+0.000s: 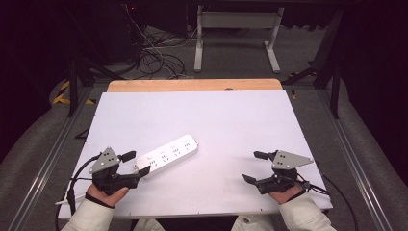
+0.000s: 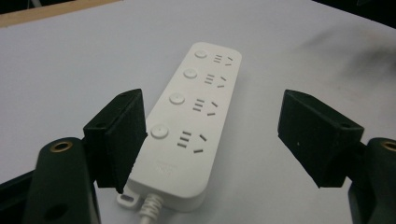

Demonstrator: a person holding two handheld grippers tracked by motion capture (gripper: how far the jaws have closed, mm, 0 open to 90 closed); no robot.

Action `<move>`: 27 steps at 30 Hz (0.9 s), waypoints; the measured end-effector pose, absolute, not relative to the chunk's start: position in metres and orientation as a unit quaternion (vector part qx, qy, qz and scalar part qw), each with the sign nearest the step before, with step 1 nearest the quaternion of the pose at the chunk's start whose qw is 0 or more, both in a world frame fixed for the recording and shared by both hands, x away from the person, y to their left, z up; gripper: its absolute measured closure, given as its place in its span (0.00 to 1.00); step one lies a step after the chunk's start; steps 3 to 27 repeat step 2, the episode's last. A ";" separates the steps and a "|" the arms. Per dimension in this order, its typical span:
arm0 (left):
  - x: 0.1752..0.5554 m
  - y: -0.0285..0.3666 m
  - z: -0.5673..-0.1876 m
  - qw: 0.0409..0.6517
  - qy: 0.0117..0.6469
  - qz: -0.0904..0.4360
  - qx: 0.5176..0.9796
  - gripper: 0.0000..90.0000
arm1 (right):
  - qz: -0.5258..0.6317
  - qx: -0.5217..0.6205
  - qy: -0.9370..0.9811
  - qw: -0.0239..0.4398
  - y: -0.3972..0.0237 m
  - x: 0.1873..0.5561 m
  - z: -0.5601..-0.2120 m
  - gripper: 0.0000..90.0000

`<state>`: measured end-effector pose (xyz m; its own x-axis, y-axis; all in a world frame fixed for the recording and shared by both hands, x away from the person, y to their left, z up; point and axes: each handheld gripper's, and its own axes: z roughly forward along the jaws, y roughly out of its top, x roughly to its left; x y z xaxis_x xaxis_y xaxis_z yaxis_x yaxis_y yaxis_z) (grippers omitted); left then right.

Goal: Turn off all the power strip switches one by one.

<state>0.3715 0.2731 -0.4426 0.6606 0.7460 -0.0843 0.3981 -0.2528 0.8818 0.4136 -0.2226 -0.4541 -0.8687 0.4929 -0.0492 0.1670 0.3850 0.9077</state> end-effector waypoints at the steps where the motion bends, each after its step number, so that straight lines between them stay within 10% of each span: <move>1: 0.370 0.275 -0.444 0.489 0.370 0.177 0.769 0.27 | 0.517 0.202 0.817 0.158 -0.223 0.414 -0.454 0.14; 27: 0.369 0.276 -0.445 0.494 0.368 0.179 0.767 0.26 | 0.516 0.203 0.817 0.158 -0.223 0.414 -0.454 0.14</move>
